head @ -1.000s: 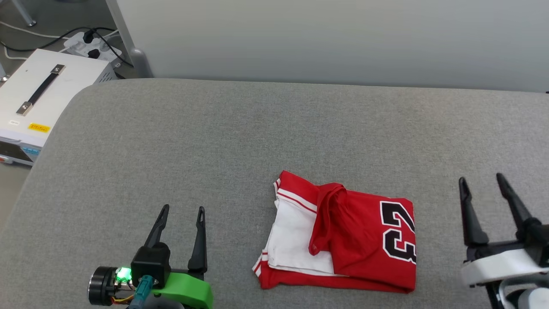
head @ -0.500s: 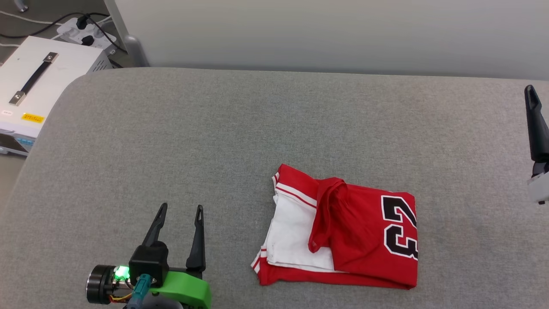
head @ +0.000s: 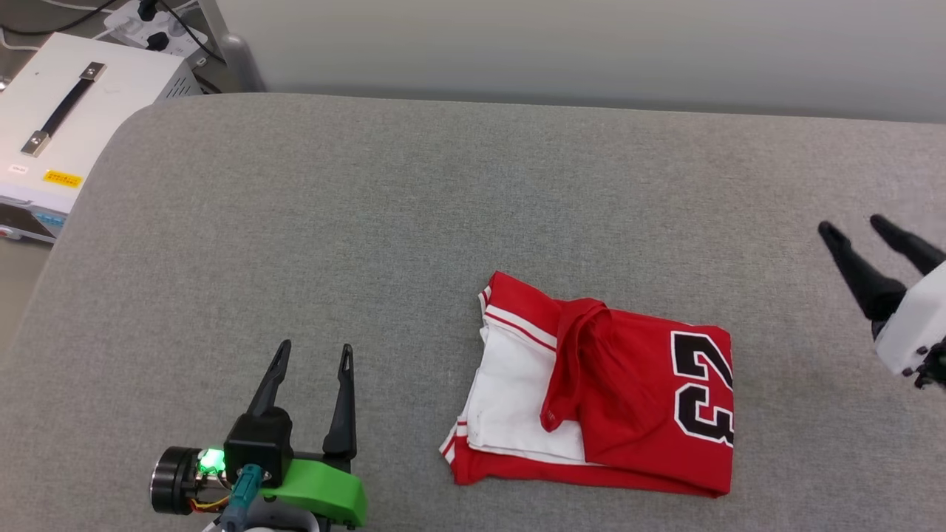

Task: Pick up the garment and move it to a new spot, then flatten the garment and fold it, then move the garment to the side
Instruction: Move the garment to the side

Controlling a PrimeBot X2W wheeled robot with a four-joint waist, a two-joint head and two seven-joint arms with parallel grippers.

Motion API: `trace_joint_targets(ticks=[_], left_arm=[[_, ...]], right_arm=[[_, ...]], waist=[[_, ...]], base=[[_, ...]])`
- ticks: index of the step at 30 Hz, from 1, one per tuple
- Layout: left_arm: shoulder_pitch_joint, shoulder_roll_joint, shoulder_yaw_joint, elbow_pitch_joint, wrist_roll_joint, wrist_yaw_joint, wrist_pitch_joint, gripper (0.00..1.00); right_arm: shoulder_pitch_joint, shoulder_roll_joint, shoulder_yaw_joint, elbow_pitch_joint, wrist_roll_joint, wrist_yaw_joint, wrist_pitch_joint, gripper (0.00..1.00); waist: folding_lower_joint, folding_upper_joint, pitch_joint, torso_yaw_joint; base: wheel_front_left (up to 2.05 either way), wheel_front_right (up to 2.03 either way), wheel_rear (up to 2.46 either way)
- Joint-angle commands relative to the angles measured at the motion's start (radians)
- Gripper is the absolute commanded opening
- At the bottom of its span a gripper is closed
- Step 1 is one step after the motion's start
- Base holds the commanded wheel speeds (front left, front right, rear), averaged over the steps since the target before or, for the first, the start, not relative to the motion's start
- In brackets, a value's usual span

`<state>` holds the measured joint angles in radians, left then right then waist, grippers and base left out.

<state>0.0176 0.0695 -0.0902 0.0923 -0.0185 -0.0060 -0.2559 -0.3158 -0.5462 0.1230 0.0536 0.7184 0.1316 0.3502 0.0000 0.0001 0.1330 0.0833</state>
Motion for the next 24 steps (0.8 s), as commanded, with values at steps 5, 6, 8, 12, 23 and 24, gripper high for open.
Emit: trace_joint_targets(ticks=[5, 6, 8, 12, 23, 24], left_arm=[[-0.022, 0.001, -0.004, 0.001, -0.002, -0.006, -0.006, 1.00], [-0.024, 0.001, -0.005, 0.001, -0.002, -0.006, -0.006, 1.00], [-0.028, 0.000, -0.005, 0.000, -0.002, -0.006, -0.006, 1.00], [-0.038, -0.001, -0.005, -0.002, -0.003, -0.006, -0.006, 1.00], [-0.071, -0.006, -0.016, -0.003, -0.005, -0.007, -0.006, 1.00], [-0.074, -0.006, -0.017, -0.002, -0.005, -0.007, -0.006, 1.00]], right_arm=[[0.065, -0.017, 0.077, 0.027, 0.097, -0.001, 0.096, 1.00], [0.073, -0.019, 0.090, 0.031, 0.114, -0.001, 0.109, 1.00], [0.087, -0.018, 0.111, 0.042, 0.142, -0.001, 0.130, 1.00], [0.107, -0.004, 0.149, 0.076, 0.199, -0.001, 0.181, 1.00], [0.089, 0.061, 0.247, 0.177, 0.289, -0.001, 0.211, 1.00], [0.083, 0.066, 0.255, 0.185, 0.294, -0.001, 0.208, 1.00]], waist=[[0.0000, -0.0001, 0.016, 0.011], [0.0000, -0.0001, 0.020, 0.012], [0.0000, -0.0001, 0.028, 0.015], [0.0000, -0.0001, 0.045, 0.021], [0.0000, -0.0001, 0.092, 0.049], [0.0000, -0.0001, 0.096, 0.052]], base=[[0.00, 0.00, 0.00], [0.00, 0.00, 0.00], [0.00, 0.00, 0.00], [0.00, 0.00, 0.00], [0.00, 0.00, 0.00], [0.00, 0.00, 0.00]])
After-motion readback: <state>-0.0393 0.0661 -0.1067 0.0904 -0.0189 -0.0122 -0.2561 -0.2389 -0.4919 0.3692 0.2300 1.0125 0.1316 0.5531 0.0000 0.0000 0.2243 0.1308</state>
